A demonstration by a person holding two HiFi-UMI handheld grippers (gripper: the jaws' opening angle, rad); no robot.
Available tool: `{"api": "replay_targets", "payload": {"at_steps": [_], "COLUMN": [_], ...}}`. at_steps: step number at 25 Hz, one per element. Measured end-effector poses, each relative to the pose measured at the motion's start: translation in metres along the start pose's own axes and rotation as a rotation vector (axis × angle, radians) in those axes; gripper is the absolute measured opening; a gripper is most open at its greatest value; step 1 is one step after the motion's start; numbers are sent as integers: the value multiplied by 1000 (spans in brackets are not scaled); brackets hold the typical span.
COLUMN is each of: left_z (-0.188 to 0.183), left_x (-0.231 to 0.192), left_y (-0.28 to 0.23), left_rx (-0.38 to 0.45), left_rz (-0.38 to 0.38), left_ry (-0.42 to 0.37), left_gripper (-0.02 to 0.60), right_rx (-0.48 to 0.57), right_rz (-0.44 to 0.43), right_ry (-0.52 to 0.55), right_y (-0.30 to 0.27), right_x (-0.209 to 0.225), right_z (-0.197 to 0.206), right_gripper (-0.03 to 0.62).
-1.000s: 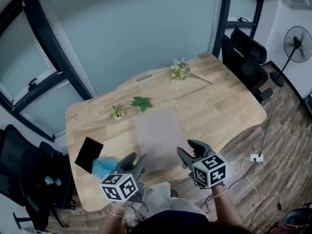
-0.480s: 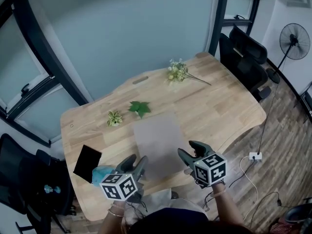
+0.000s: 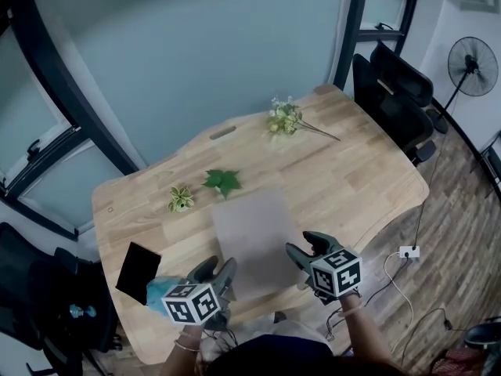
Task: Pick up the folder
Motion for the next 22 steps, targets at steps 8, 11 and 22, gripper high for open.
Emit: {"api": "replay_targets", "payload": {"at_steps": [8, 11, 22], "left_z": [9, 12, 27], "left_x": [-20, -28, -51], "left_y": [-16, -21, -41], "left_rx": [-44, -61, -136], "left_rz": [-23, -30, -43], "left_ry": [40, 54, 104], "left_gripper": [224, 227, 244], "right_rx": [-61, -82, -147], "right_rz": [4, 9, 26], "right_ry": [-28, -45, -97], "right_y": [-20, -28, -54], "right_x": [15, 20, 39], "right_z": [16, 21, 43], "right_gripper": [219, 221, 239]}}
Point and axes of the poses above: the fingertips, and each gripper's own axes: y backward along the fingers, x to its right, z out of its underside, the point moved 3 cm from there along y, backward along the fingers, and after that the axes turned 10 degrees about x, right-handed, at the moved point
